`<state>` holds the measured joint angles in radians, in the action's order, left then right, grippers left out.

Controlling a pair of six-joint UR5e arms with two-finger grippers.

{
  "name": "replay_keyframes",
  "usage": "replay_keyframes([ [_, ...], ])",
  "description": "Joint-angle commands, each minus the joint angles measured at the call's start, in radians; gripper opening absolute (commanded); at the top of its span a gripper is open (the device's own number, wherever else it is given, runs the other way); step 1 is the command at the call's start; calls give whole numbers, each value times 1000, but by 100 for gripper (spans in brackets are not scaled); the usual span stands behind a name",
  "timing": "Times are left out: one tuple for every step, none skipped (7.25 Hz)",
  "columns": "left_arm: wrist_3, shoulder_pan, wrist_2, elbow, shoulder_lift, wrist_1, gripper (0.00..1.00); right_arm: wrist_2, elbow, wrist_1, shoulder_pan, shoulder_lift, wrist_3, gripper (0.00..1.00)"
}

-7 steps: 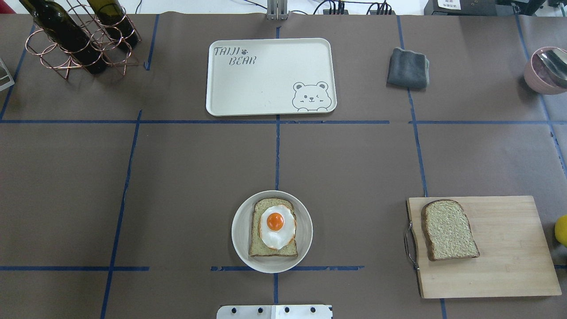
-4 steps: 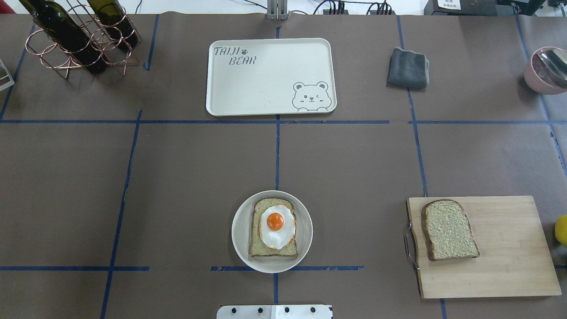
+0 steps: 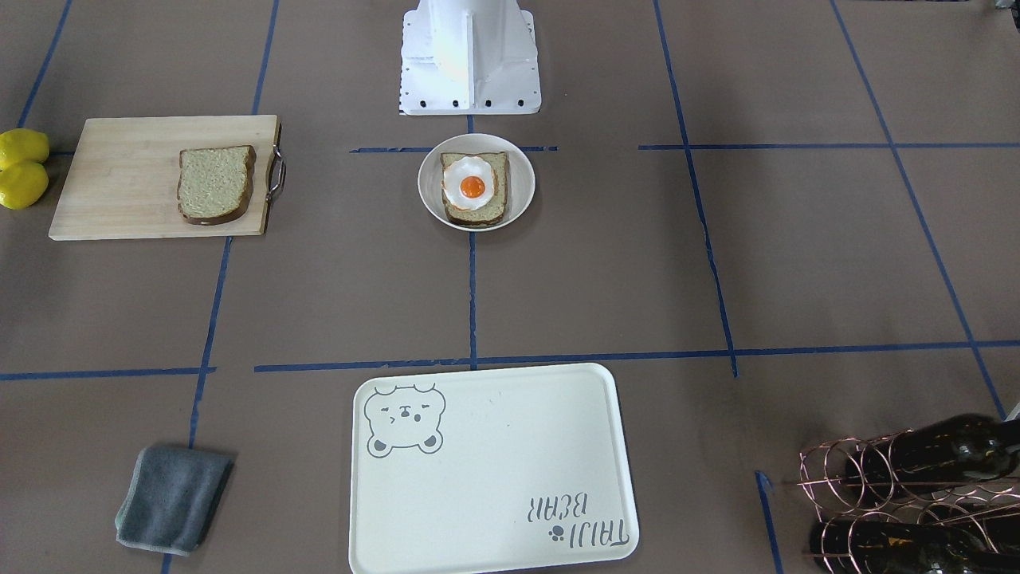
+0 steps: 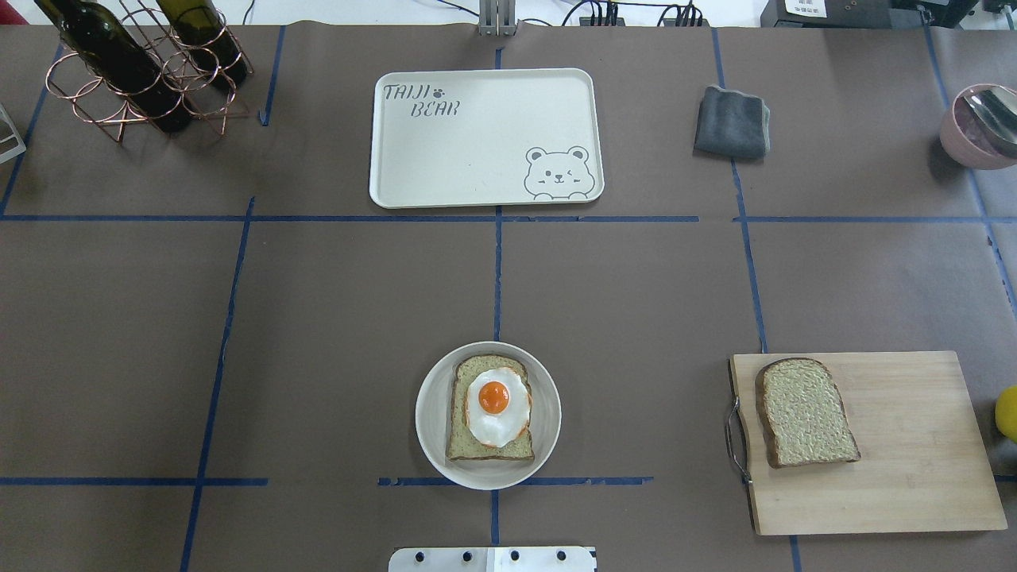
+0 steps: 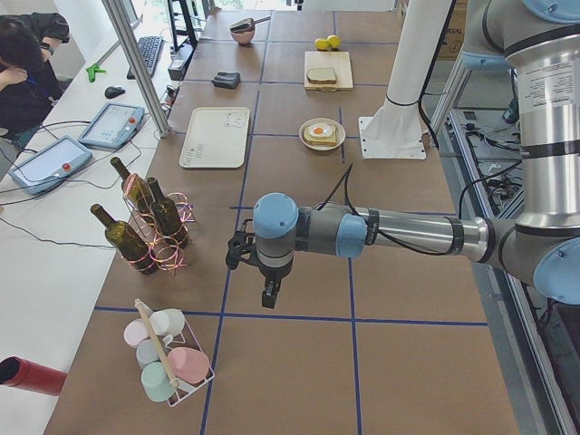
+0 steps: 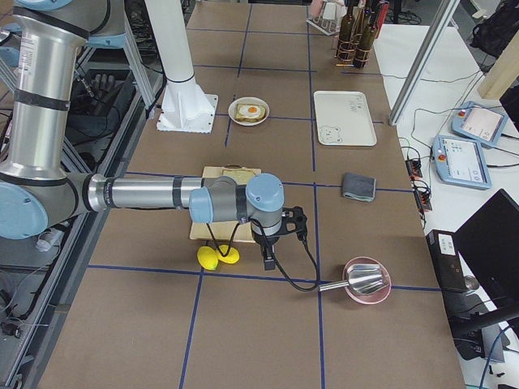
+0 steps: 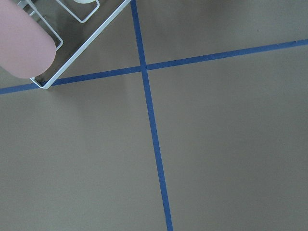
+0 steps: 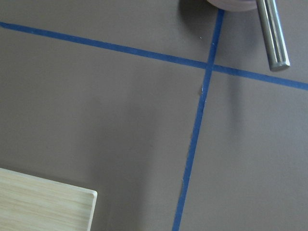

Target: Make sandwich and place on tray

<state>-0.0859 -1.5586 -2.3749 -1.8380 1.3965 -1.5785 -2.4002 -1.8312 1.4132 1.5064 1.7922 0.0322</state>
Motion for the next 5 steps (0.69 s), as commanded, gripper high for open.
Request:
replay_keyframes([
  [0,0,-1,0,-1,0,100,-71,-13,-102,-65,-8,-171,100],
  [0,0,-1,-1,-1,2,100,-71,-49,-102,-130,-40,-179,100],
  [0,0,-1,-3,-1,2,100,-67,-65,-102,-179,-65,-225,100],
  [0,0,-1,-3,-1,0,100,-66,-75,-102,-214,-68,-271,100],
  [0,0,-3,-1,-1,0,100,-66,-88,-105,-250,-70,-313,100],
])
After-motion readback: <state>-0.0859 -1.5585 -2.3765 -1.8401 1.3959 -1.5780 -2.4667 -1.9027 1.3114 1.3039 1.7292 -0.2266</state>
